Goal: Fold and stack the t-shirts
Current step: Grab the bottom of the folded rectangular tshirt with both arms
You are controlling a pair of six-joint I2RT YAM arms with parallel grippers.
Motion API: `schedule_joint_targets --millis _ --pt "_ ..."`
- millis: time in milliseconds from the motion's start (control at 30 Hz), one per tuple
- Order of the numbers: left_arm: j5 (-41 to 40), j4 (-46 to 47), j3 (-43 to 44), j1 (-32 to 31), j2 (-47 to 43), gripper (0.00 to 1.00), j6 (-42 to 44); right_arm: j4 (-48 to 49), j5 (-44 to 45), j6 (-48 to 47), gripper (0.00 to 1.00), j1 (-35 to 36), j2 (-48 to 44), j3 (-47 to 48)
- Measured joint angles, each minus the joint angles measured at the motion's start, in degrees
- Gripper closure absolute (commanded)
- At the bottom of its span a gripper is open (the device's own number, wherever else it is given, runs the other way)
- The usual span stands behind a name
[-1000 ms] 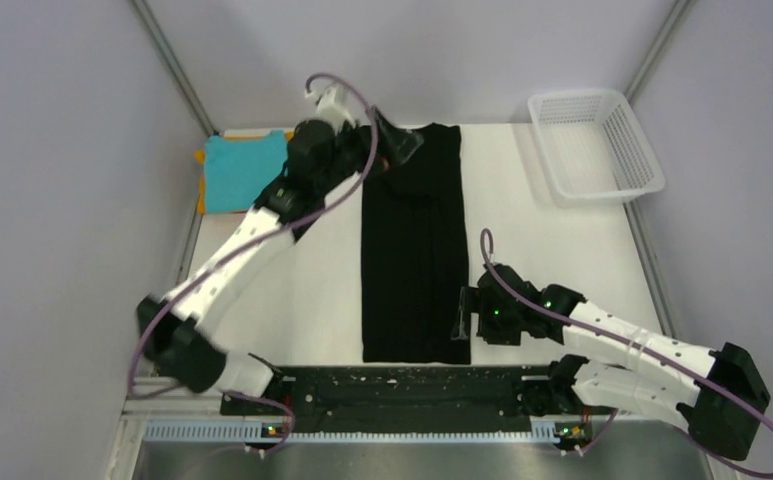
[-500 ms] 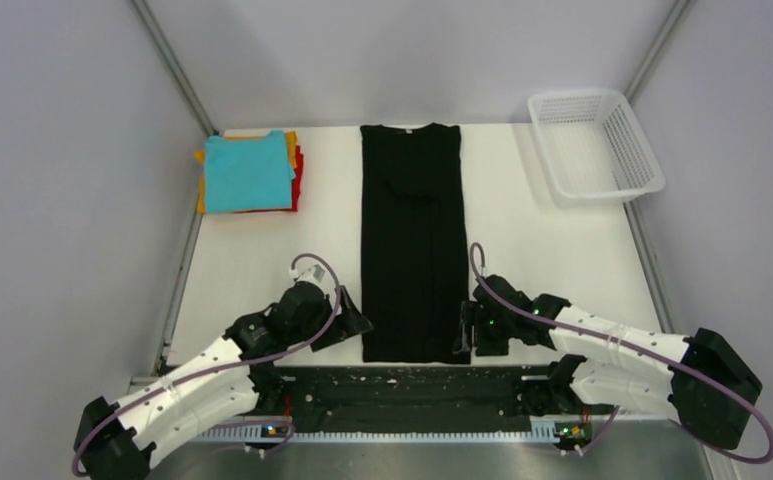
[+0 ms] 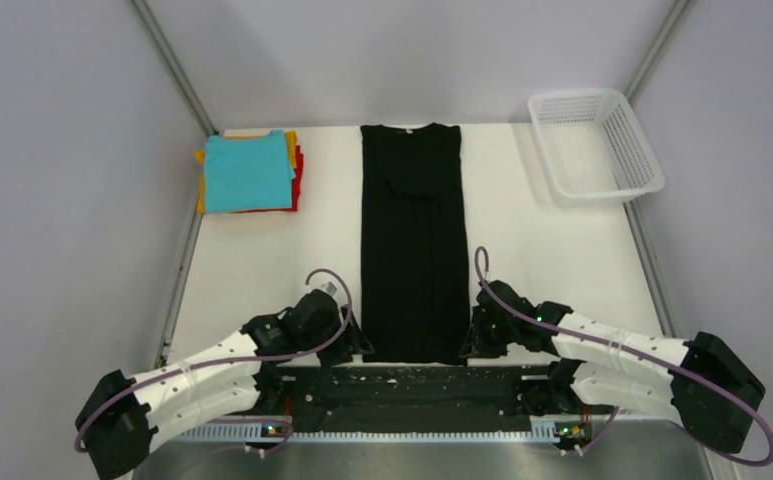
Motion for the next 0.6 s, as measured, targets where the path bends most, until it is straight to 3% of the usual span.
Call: schedule_joint_targets --millis 167,367,400,500,600 --pt "0.9 3.9 -0.1 -0.9 3.8 0.47 -0.4 -0.2 0.0 0.5 0.93 0.0 -1.7 -1.0" --pt "2.0 8.9 -0.1 -2.6 9.6 0.67 -1.1 -0.8 0.0 0.4 0.95 0.0 -2.2 -1.1" --pt "2.0 9.5 -0.1 -2.8 10.2 0.72 -1.2 -0.8 0.0 0.4 0.95 0.0 -2.2 -1.1" --pt "1.8 10.3 -0.1 -3.0 11.7 1.0 -1.2 -0.9 -0.2 0.4 0.97 0.0 -2.2 -1.1" --pt "1.4 10.1 0.0 -3.1 12.1 1.0 -1.5 -1.2 -0.5 0.4 1.0 0.0 -2.3 -1.1"
